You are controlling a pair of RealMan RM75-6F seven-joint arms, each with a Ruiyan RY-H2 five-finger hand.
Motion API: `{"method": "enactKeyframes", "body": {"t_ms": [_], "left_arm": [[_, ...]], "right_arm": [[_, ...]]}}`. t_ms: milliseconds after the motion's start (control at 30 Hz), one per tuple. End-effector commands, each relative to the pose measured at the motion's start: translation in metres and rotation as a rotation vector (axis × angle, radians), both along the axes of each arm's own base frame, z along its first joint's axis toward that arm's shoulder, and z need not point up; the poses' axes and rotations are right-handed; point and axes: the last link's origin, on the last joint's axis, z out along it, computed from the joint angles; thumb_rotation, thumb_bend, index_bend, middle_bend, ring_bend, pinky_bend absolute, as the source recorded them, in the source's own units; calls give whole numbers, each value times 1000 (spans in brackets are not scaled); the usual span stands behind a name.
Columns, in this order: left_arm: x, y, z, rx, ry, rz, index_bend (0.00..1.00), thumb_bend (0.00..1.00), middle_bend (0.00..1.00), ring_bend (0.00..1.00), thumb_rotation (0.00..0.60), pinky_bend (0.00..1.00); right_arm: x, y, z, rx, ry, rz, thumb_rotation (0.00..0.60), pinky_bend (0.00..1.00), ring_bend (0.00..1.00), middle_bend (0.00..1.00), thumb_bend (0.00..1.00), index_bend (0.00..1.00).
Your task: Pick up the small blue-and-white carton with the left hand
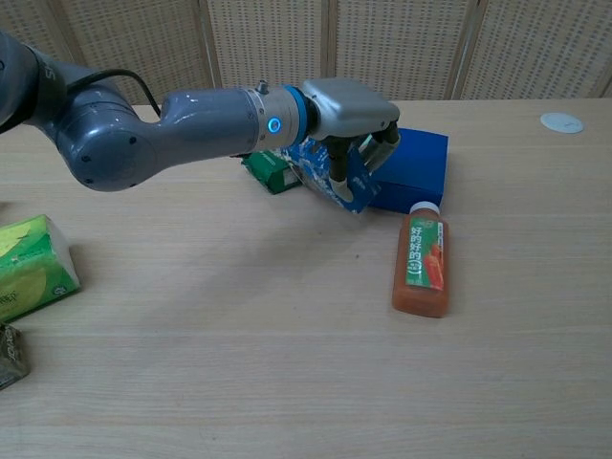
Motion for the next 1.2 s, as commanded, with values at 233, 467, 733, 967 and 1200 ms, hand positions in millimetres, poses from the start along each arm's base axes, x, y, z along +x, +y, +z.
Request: {"method": "enactKeyframes", "body": {"t_ms": [233, 467, 733, 967, 1200], "left_arm": [[13, 12, 51, 36, -226, 67, 722, 161, 648, 582, 600, 641], [22, 12, 116, 104, -339, 52, 731, 161, 649, 583, 600, 641], [45, 7, 181, 172, -462, 70, 733, 158, 646, 582, 600, 642], [65, 2, 216, 193, -556, 101, 736, 160, 645, 582, 600, 641], [72, 0, 225, 191, -589, 134, 735, 159, 646, 582, 600, 641]], "right_arm": [[0, -2, -2, 7, -3, 4, 200, 0, 0, 0, 176, 0], [-2, -6, -10, 26, -21, 12, 203, 0, 0, 0, 177, 0], [-4, -9, -20, 46, -47, 26, 199, 0, 0, 0, 176, 0], [-7, -8, -24, 51, -66, 28, 198, 0, 0, 0, 177, 0], [-9, -4, -25, 50, -74, 31, 201, 0, 0, 0, 177, 0]]}}
